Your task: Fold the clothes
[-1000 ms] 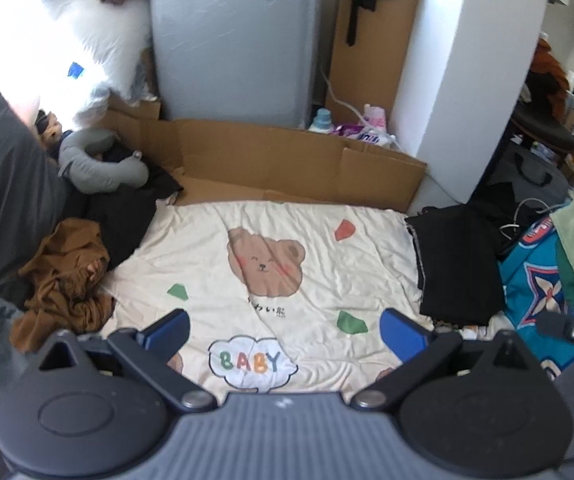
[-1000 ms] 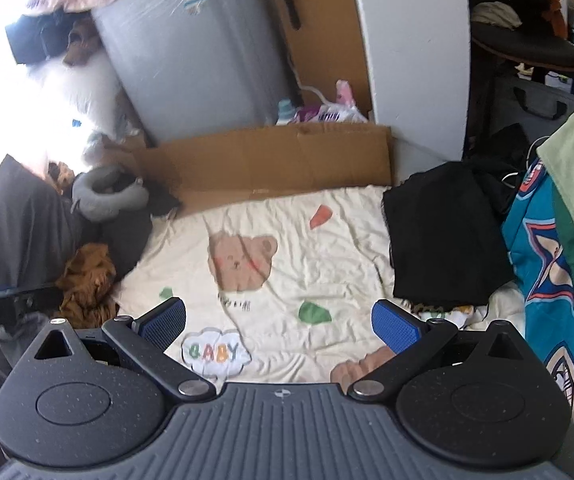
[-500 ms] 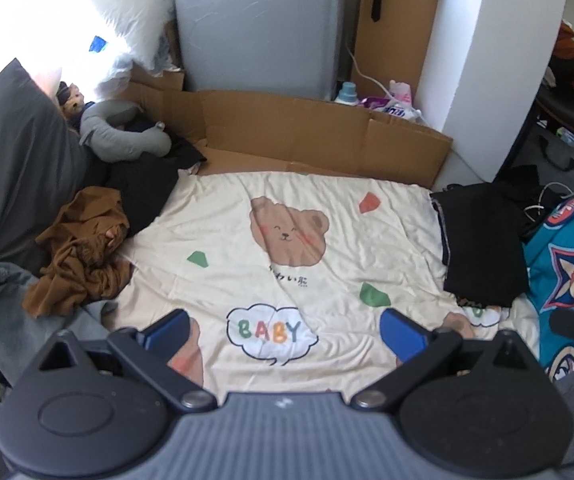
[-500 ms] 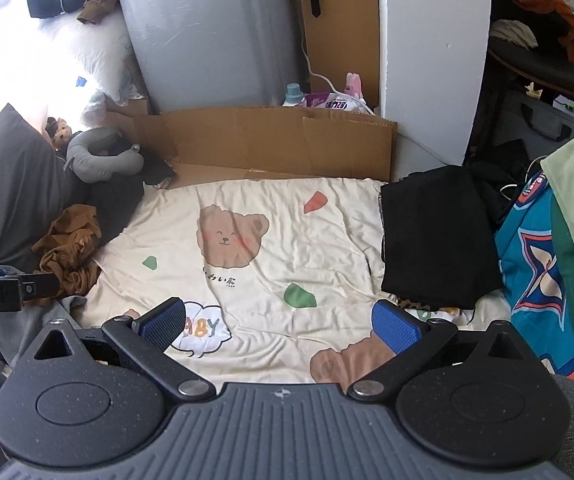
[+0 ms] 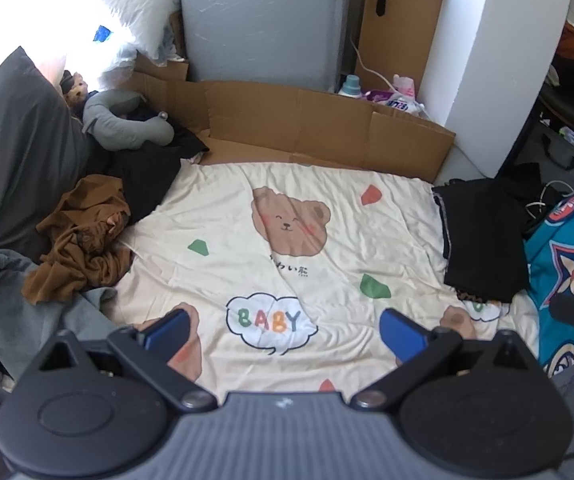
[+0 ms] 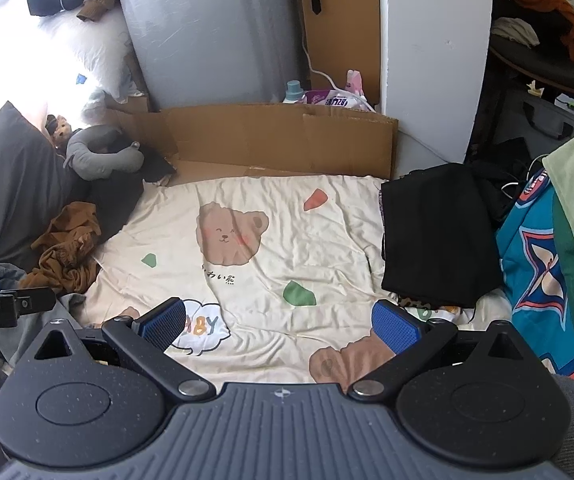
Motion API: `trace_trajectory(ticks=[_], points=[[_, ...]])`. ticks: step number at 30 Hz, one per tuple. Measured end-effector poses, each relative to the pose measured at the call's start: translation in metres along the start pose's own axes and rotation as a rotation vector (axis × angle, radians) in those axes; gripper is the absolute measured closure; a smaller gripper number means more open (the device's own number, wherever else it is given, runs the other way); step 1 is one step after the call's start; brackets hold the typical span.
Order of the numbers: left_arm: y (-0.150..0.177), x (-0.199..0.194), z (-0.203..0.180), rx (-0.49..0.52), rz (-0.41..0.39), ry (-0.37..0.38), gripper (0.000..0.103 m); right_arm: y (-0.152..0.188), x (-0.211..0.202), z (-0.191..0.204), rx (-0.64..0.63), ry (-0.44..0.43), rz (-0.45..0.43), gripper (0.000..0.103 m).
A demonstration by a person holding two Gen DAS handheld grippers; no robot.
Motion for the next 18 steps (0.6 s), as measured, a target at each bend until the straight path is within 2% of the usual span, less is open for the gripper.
trace_trajectory(ticks=[14, 18], points=[[-0.0040, -0.0041, -0.0014, 0.013, -0.025, 0.008, 0.001, -0.0021, 0.0012, -0.0005, 0.012, -0.013, -0.007, 0.001], [-0.0043, -0.0058, -0.0011, 0.015, -0.030, 0.009, 0.001, -0.0029, 0.0009, -0.0025, 0.025, -0.041, -0.010, 0.001]])
Point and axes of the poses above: each gripper's, at about its wrist camera, not at the fingertips, and x roughly the way its jaws point, z to its left, y to its underside, the point moved 5 cm from there along x, roughly the way its jaws point, and after that the axes turned 12 degrees about z, right-handed, at the moved point
